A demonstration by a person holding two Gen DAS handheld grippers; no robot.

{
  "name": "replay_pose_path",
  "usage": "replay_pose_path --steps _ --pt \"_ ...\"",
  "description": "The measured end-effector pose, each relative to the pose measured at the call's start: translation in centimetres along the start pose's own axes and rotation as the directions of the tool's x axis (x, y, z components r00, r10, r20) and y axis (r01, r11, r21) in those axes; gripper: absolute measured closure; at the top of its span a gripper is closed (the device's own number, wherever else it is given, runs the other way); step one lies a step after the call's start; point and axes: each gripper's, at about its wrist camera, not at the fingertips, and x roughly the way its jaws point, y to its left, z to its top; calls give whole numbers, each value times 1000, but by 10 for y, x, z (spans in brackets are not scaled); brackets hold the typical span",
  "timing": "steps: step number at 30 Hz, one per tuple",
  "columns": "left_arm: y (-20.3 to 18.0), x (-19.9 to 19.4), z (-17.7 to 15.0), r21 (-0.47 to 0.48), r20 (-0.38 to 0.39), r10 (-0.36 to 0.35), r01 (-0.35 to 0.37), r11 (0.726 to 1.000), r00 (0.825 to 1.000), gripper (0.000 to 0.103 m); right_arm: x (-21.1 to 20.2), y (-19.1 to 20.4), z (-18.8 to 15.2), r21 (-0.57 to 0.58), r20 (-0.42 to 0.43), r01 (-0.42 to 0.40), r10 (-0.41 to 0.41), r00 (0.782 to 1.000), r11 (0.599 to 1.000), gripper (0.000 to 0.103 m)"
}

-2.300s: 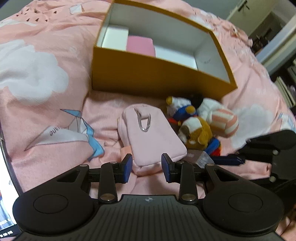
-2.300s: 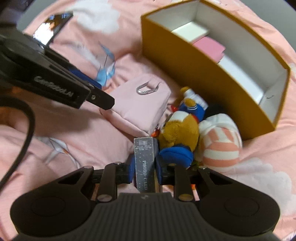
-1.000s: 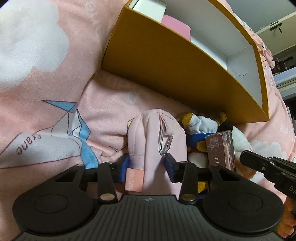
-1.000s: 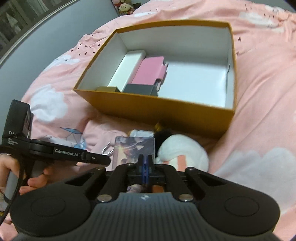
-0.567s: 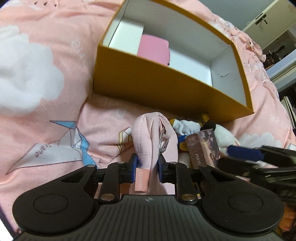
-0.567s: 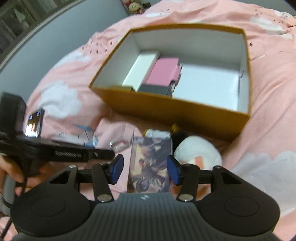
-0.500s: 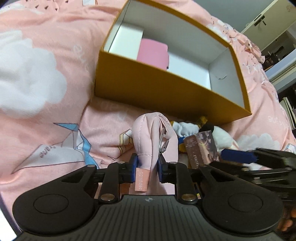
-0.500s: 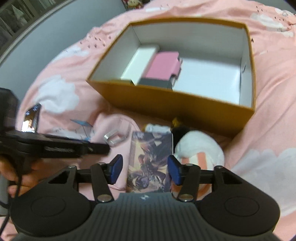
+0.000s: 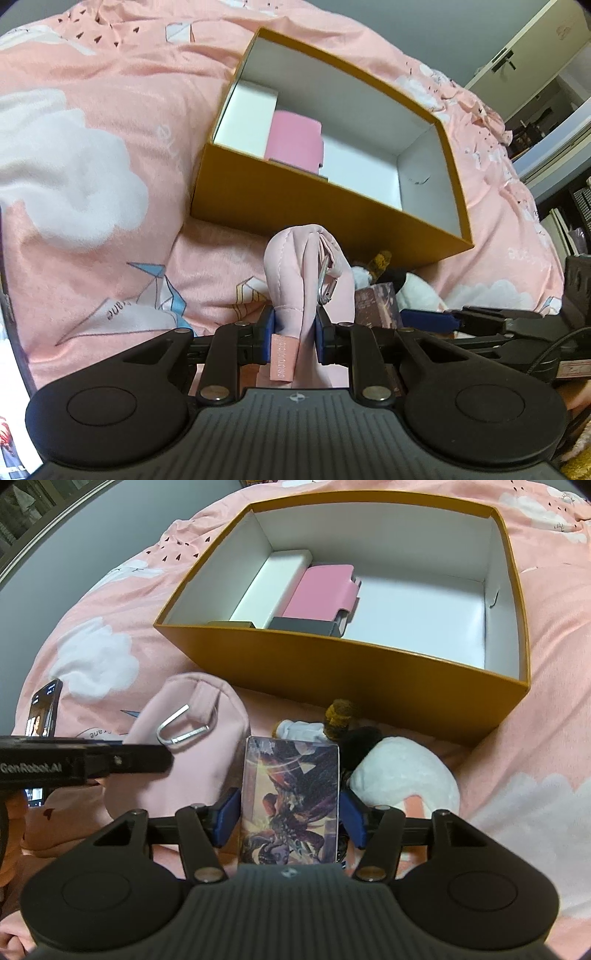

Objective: Organize objects
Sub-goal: 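Carry the pink pouch and card box into the orange box with both grippers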

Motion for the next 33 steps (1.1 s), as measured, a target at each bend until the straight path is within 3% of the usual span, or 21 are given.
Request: replay_pose_path --steps 6,12,16,20,26,33 --pt "-1 -13 10 -1 35 -40 40 999 999 80 -11 -7 0 59 19 -64 63 998 996 44" --pt "-8 -28 27 11 71 -80 79 997 994 80 -42 -10 8 83 96 -110 102 990 990 44" --pt "-15 -43 48 37 125 -97 93 995 987 80 -70 -15 28 99 175 -156 138 975 983 44" --pt "-24 -53 75 70 196 -85 72 995 977 80 -82 -19 59 103 251 -148 118 961 984 44" --pt "-30 -45 115 102 272 -27 -1 995 962 80 -55 -23 105 133 272 -113 74 959 985 44" --pt "-30 6 145 102 208 -2 -19 995 978 80 -6 -39 129 158 204 -53 21 979 986 44"
